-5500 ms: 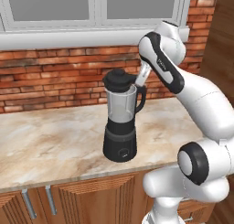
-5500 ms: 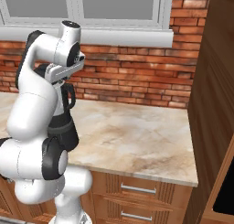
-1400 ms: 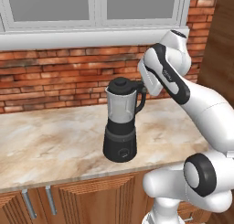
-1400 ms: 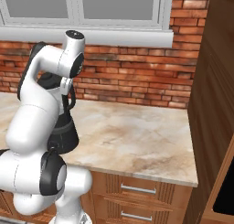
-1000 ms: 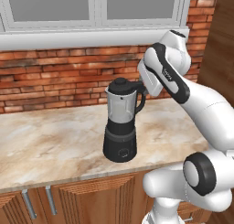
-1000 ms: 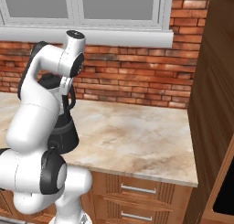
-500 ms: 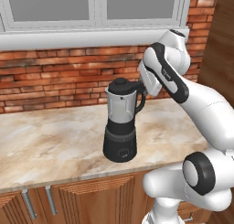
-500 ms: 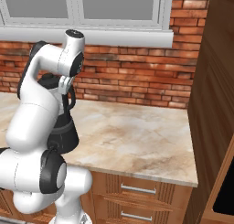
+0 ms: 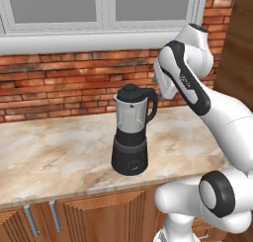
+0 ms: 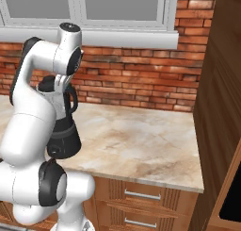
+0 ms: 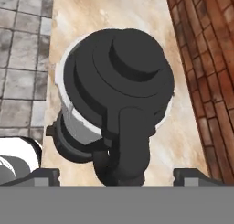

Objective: Open the blender lid, put the orange in the blender, close the lid, and start the blender.

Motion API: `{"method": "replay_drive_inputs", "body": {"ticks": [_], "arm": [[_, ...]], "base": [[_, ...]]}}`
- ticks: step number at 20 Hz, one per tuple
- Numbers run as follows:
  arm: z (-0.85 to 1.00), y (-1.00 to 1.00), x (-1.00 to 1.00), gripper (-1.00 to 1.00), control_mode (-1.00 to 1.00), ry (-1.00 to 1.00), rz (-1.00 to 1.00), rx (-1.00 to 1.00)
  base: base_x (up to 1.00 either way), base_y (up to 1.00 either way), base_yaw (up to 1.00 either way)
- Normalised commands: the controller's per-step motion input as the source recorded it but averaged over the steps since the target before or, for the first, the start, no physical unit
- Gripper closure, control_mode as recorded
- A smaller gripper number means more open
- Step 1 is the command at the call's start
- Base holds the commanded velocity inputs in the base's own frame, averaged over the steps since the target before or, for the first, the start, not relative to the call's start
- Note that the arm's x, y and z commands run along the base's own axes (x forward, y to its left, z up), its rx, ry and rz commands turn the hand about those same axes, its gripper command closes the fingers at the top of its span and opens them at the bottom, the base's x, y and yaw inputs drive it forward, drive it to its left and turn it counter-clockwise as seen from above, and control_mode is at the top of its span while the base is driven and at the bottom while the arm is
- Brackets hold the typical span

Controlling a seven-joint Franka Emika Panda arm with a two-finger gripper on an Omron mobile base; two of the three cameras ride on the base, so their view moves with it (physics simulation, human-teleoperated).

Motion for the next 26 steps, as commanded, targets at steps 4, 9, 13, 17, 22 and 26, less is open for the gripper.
{"method": "replay_drive_inputs", "body": {"ticks": [4, 9, 13, 17, 22, 26], "arm": [[0.09, 0.03, -0.51, -1.0, -1.0, -0.06, -0.09, 0.0], [-0.02, 0.24, -0.57, -1.0, -1.0, -0.03, -0.19, 0.0], [-0.2, 0.6, -0.47, -1.0, -1.0, -0.05, -0.34, 0.0], [-0.24, 0.68, -0.31, -1.0, -1.0, -0.05, -0.37, -0.01], [-0.33, 0.45, -0.17, -1.0, -1.0, -0.09, -0.38, 0.0], [-0.38, 0.25, -0.15, -1.0, -1.0, -0.15, -0.38, 0.0]], "base": [[0.0, 0.0, 0.0], [0.0, 0.0, 0.0], [0.0, 0.0, 0.0], [0.0, 0.0, 0.0], [0.0, 0.0, 0.0], [0.0, 0.0, 0.0]]}}
